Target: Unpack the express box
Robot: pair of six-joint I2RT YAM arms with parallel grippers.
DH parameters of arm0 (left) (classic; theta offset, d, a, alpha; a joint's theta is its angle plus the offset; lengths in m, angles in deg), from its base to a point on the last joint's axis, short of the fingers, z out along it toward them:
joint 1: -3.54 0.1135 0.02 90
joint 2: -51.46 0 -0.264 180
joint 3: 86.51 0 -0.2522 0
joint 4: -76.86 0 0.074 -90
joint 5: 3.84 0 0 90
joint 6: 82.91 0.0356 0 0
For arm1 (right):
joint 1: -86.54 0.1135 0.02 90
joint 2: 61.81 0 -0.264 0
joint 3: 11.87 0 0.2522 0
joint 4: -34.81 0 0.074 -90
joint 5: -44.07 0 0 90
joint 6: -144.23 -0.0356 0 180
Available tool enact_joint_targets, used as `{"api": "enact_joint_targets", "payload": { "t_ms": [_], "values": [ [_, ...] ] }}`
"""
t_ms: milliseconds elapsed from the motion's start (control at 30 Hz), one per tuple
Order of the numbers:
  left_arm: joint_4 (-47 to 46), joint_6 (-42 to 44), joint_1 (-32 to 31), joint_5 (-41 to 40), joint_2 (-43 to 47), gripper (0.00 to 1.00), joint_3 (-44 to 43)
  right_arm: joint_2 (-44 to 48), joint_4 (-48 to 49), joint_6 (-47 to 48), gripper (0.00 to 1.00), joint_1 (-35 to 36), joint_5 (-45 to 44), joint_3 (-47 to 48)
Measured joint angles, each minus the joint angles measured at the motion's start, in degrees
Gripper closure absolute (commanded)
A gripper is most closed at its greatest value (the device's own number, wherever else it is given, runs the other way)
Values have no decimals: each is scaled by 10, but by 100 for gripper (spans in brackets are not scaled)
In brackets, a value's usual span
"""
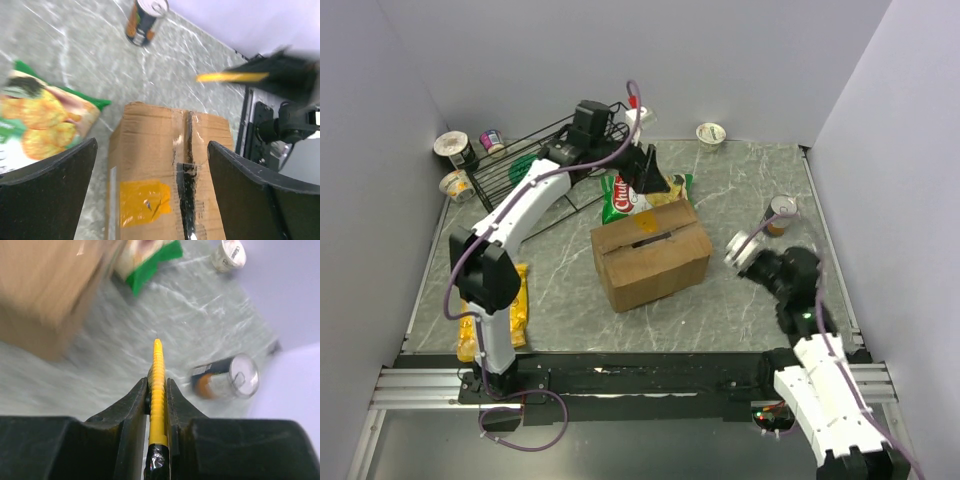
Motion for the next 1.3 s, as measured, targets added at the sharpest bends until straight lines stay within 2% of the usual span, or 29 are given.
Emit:
{"api": "enact_joint_targets", "payload": {
  "t_ms": [100, 200, 233, 300, 333, 433, 633, 767, 867, 933, 1000, 1067, 1200, 1300],
  "values": [
    [-2, 13, 11, -15, 28, 3, 4, -3, 119, 146, 89, 19, -19, -132],
    [-8, 29, 23, -27, 74, 3, 40, -33, 148, 229, 75, 21, -30, -184],
    [-11, 35, 27, -31, 90, 4, 57, -38, 151, 248, 60, 21, -30, -187],
    [-10, 51, 29, -37, 116, 3, 82, -40, 162, 275, 45, 21, -27, -187],
    [-9, 63, 29, -40, 125, 4, 92, -39, 163, 287, 34, 21, -25, -186],
    [5, 92, 29, -57, 132, 4, 100, -27, 105, 294, 22, 21, -17, -176],
    [41, 129, 30, -66, 122, 3, 94, -12, -131, 242, 13, 16, 47, -57],
    [48, 143, 33, -69, 130, 4, 121, -33, -215, 172, 11, 16, 87, 26],
    [56, 156, 36, -78, 149, 3, 174, -87, -257, 94, 9, 16, 112, 115],
    [63, 163, 38, -84, 158, 4, 203, -131, -261, 39, 0, 16, 126, 172],
    [61, 162, 42, -103, 169, 4, 231, -165, -238, 2, 0, 17, 125, 196],
    [56, 150, 47, -131, 184, 3, 258, -179, -189, -17, 0, 21, 98, 181],
    [35, 124, 79, -184, 234, 4, 316, -168, -47, -19, 0, 25, 10, 78],
    [13, 123, 108, -216, 287, 4, 368, -210, 13, -56, 0, 25, -71, 80]
  ]
}}
